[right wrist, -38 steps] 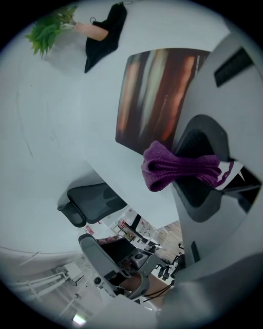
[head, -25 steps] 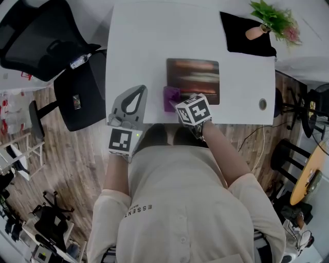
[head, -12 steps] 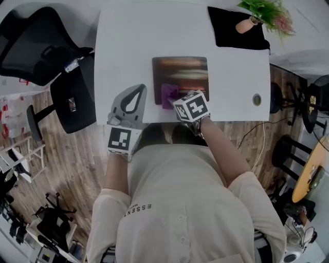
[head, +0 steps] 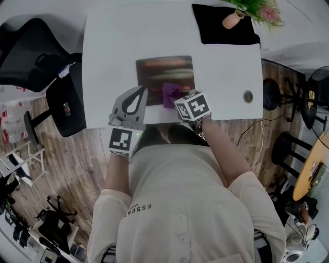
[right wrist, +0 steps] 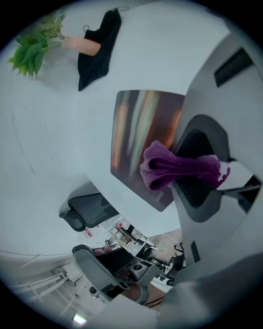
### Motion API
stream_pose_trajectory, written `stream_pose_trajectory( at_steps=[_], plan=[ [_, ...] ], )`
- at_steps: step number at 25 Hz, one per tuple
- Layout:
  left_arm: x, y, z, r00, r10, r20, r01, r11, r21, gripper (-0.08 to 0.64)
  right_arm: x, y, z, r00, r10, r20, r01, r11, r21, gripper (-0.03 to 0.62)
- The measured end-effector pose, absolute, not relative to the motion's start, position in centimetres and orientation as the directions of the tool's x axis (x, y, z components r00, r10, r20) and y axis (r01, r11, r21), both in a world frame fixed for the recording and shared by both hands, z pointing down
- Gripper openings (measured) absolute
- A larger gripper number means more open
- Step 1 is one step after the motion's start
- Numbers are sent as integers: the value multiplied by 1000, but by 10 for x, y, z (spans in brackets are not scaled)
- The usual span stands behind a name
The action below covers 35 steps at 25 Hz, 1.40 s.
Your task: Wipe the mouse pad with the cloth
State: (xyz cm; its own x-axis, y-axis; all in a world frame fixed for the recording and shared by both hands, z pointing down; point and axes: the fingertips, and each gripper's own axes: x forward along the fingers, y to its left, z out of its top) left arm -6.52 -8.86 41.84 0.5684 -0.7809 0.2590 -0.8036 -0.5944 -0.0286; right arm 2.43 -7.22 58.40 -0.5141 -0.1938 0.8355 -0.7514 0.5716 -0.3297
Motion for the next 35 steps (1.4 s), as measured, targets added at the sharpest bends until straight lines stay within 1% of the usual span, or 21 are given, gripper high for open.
stream_pose_trajectory(
  at_steps=[4,13,23,26,28,35],
  plan=[
    [-45,-93,418,564,-783,263,-810,-586,-6,2,51,-76,585,-506,-204,838,-763,559,-325,103],
    [1,-100,423,580,-774,254,-795,-606,-29,2,110,-81,588,-491,-225,842,-787,530,-317,103],
    [24,-99,420,564,-786,252,-806,-591,-40,2,162,-83,589,-427,-252,868,-823,507,-258,103],
    [26,-97,415,567,-784,255,-799,-598,-60,2,172,-85,580,-394,-287,873,-843,491,-219,103],
    [26,-97,410,571,-782,251,-794,-604,-76,2,171,-88,568,-398,-320,860,-845,493,-208,103],
    [14,-107,381,573,-789,224,-785,-606,-129,2,150,-110,507,-439,-470,766,-824,551,-134,103]
  ],
)
